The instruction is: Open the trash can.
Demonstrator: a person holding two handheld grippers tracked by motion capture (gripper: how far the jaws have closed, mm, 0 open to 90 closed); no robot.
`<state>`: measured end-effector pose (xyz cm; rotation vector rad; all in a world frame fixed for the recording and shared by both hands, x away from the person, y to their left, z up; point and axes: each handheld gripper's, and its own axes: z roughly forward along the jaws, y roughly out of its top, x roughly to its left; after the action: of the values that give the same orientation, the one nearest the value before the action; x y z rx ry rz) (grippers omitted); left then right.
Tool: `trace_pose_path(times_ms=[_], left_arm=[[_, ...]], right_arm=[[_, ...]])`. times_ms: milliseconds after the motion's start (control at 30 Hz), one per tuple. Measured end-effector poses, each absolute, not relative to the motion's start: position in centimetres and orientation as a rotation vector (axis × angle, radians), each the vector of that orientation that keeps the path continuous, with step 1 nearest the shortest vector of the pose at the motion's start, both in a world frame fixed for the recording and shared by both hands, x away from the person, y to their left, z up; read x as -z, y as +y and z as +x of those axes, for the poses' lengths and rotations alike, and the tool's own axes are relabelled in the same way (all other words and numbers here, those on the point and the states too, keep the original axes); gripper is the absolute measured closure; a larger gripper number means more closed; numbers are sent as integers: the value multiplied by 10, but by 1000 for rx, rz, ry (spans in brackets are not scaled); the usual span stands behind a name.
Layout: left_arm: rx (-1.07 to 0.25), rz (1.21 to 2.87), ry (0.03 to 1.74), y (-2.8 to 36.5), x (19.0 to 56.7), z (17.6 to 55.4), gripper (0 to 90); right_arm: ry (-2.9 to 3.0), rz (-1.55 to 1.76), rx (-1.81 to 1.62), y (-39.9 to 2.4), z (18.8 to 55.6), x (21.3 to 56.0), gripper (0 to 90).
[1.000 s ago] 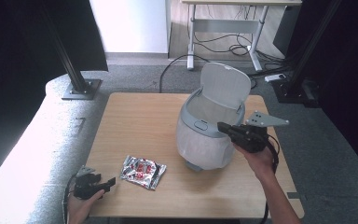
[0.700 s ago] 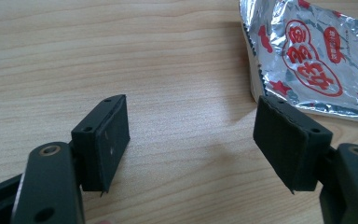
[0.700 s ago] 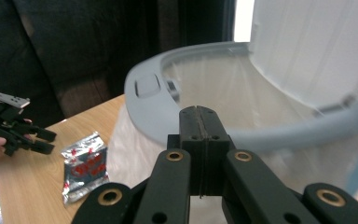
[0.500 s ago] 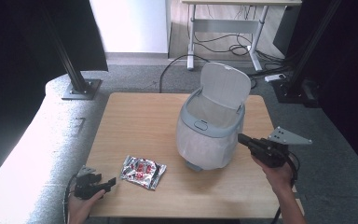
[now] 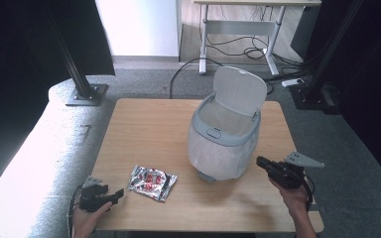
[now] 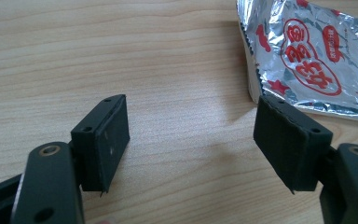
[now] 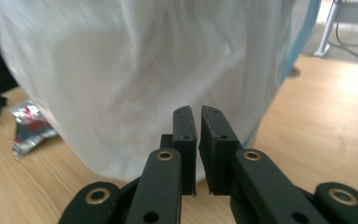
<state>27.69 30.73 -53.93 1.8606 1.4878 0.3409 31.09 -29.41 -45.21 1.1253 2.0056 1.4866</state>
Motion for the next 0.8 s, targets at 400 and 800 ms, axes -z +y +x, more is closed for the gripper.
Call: trace_pose_path(times_ms=[400,800], left_arm=[[-336,1861,1488,307,539,277,266],[-333,1864,1488,308,539,277,266]], right_arm=[[2028,1217,-1377,-306,318,497,662],[2004,1286,-1314,-311,318,514,539]])
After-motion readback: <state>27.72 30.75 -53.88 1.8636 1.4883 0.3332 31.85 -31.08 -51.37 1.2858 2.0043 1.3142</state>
